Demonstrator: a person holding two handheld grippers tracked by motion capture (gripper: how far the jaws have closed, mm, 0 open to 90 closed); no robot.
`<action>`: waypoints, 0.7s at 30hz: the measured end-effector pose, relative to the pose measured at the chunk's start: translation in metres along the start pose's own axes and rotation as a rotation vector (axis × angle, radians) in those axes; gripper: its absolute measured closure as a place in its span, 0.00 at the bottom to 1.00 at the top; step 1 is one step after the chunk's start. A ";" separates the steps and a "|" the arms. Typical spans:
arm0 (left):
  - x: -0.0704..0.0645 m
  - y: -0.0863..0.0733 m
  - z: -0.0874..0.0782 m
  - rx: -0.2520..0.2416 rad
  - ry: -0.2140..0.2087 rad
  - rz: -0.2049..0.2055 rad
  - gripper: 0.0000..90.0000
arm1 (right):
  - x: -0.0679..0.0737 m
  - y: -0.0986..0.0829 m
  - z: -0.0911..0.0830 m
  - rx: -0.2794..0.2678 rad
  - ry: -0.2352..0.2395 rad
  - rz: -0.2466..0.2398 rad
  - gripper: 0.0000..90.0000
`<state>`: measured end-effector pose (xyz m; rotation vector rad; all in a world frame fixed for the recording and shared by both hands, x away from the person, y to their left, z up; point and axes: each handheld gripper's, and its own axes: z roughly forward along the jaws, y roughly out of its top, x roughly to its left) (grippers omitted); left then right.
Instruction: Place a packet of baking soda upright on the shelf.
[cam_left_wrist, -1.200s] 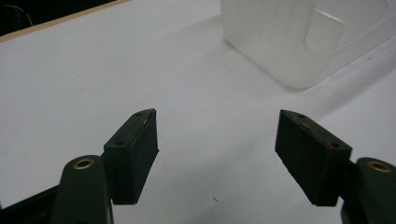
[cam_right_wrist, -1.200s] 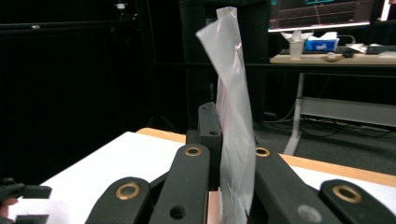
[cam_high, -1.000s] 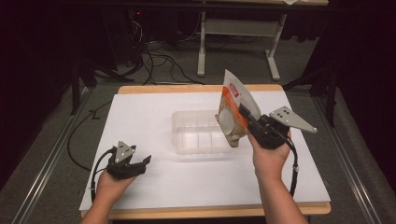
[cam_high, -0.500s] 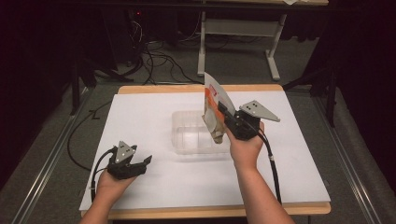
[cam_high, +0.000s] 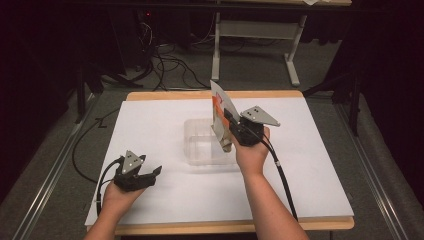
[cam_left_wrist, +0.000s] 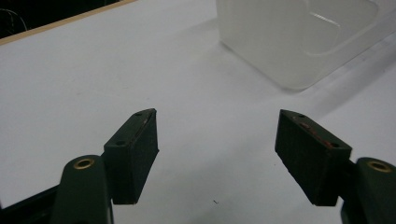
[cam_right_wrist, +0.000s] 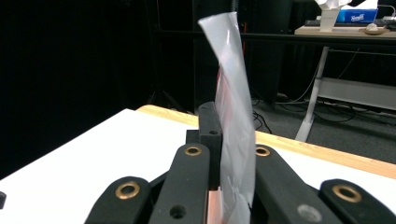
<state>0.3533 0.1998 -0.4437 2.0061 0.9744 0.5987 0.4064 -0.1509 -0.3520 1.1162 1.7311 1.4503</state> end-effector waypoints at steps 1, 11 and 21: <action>0.000 0.000 0.000 0.001 0.000 0.001 0.34 | 0.000 -0.001 0.001 0.002 0.003 -0.006 1.00; -0.001 0.000 0.001 0.005 0.000 0.004 0.34 | 0.003 -0.014 0.012 0.009 0.019 -0.027 1.00; 0.001 -0.001 0.000 0.002 0.000 -0.001 0.34 | 0.006 -0.025 0.018 0.017 0.032 -0.033 1.00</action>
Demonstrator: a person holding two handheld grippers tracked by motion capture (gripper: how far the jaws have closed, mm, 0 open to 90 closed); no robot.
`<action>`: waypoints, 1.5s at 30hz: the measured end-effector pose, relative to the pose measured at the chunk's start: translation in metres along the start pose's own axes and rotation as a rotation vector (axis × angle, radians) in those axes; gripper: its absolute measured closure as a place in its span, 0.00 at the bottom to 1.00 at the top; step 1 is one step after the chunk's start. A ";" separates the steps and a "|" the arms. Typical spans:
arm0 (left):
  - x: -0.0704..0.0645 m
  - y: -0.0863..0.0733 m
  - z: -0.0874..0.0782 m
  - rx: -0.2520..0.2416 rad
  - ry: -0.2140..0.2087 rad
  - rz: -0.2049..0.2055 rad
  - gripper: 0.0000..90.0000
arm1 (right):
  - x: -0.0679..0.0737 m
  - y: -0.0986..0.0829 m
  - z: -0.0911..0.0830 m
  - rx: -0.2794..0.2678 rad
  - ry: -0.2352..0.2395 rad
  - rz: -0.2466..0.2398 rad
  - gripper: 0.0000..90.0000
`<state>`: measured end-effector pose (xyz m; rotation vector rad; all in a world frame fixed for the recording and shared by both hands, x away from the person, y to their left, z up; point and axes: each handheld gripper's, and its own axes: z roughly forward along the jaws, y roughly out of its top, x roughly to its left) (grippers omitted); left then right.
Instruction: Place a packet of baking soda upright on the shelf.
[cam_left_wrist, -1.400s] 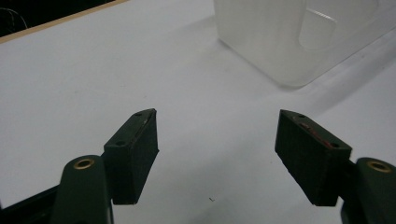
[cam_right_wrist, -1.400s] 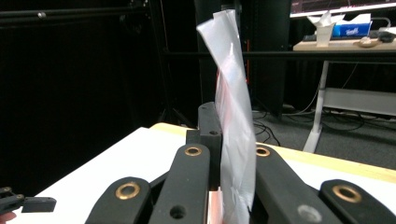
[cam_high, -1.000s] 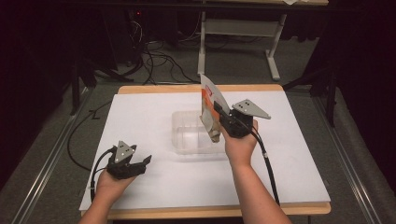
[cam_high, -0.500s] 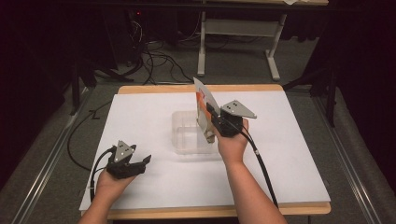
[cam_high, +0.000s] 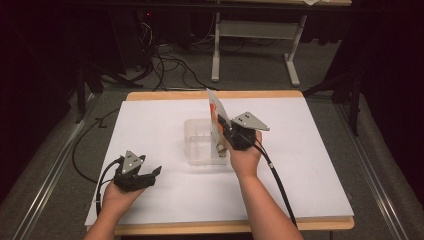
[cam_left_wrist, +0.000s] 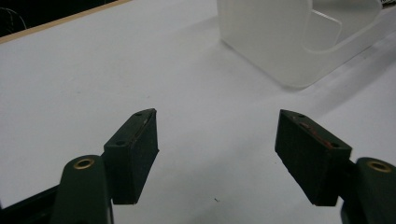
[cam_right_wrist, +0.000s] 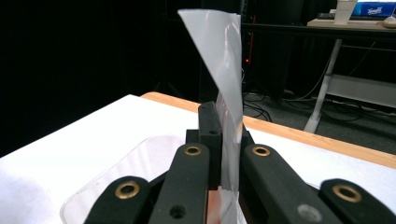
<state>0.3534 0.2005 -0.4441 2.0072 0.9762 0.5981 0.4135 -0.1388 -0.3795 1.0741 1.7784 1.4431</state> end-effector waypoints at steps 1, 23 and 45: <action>0.000 0.000 0.000 0.000 0.000 0.000 0.34 | 0.001 0.000 0.000 0.000 0.000 -0.003 1.00; 0.000 0.000 0.000 -0.007 -0.003 0.000 0.34 | 0.004 -0.027 -0.008 0.029 0.010 0.026 1.00; 0.000 0.001 -0.001 -0.016 -0.015 -0.003 0.34 | 0.013 -0.046 -0.020 0.044 0.012 0.015 1.00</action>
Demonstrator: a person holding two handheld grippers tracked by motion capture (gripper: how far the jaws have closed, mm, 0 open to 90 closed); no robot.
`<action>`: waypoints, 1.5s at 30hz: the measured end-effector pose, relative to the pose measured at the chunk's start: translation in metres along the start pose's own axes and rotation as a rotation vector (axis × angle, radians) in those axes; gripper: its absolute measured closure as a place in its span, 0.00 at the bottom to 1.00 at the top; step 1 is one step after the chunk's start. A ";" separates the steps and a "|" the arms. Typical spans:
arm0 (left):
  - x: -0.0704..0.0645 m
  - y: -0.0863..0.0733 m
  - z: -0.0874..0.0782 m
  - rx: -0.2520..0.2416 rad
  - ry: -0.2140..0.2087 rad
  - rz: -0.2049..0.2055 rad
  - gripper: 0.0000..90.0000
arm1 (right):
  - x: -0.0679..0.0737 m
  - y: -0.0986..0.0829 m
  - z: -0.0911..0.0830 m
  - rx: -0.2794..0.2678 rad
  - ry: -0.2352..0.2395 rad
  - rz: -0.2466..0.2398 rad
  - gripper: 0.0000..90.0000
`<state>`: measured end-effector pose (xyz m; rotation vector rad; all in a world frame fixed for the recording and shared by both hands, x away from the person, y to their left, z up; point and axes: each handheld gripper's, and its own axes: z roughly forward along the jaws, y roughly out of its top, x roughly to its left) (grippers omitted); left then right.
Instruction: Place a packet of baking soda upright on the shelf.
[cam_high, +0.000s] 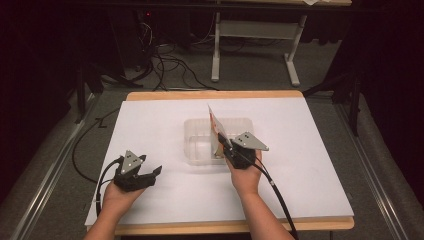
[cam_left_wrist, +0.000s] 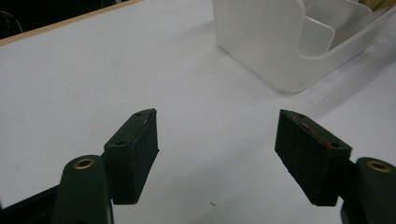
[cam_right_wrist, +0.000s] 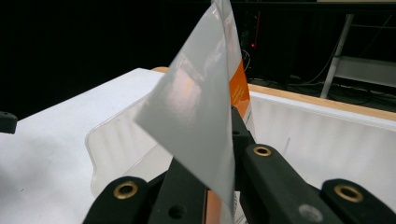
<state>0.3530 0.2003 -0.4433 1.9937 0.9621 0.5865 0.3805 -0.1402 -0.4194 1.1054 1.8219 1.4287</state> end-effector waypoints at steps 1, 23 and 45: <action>0.000 0.000 0.000 0.000 0.000 0.000 0.34 | 0.000 0.000 0.000 0.000 -0.001 0.000 1.00; 0.001 0.000 0.000 -0.001 0.001 0.000 0.34 | -0.001 0.008 0.010 0.084 -0.013 -0.004 0.38; 0.001 0.000 0.000 -0.001 -0.001 0.000 0.34 | -0.002 0.011 -0.003 0.100 0.013 0.008 0.19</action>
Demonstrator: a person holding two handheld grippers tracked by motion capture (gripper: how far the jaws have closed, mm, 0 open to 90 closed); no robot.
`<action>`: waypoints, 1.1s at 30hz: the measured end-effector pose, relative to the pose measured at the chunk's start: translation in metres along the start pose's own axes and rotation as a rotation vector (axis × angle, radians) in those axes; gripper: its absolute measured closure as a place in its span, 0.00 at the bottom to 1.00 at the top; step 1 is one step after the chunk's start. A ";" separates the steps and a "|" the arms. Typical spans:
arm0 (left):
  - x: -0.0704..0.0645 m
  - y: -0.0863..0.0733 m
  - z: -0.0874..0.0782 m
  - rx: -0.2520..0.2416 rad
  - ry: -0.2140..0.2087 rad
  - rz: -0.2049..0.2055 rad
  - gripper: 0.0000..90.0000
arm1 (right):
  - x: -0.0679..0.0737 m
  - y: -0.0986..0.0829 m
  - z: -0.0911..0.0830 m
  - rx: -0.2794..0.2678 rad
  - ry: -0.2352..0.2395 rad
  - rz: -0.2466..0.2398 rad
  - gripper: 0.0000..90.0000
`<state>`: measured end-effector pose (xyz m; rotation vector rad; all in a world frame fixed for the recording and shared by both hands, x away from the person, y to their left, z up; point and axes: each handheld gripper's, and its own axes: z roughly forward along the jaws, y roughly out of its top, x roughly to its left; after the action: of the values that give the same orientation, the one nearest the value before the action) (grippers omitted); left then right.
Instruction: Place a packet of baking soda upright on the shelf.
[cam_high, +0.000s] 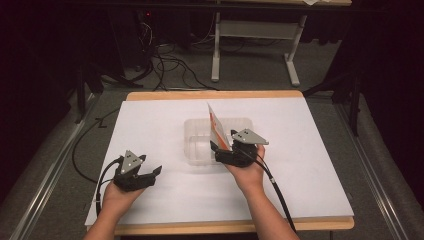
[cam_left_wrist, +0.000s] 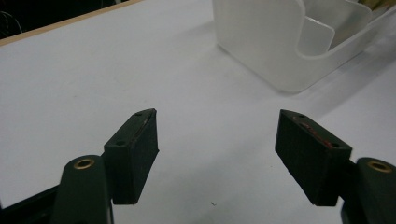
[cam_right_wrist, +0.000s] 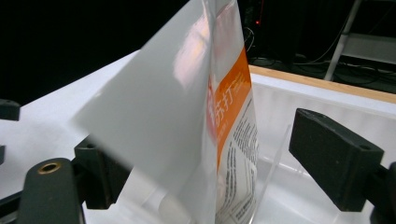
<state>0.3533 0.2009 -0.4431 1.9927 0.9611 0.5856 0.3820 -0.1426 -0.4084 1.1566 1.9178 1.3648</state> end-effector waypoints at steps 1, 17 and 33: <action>0.000 0.000 0.000 0.000 0.000 -0.001 0.34 | 0.000 -0.001 -0.003 0.003 0.004 0.005 0.19; 0.000 0.000 0.002 0.008 0.003 -0.003 0.34 | -0.024 -0.013 -0.079 -0.001 -0.024 -0.021 0.21; 0.002 -0.002 0.003 0.021 0.019 -0.021 0.34 | -0.093 -0.057 -0.148 0.039 -0.233 -0.002 0.25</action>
<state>0.3557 0.2023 -0.4466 1.9962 1.0021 0.5863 0.2928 -0.3030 -0.4138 1.2722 1.7855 1.1410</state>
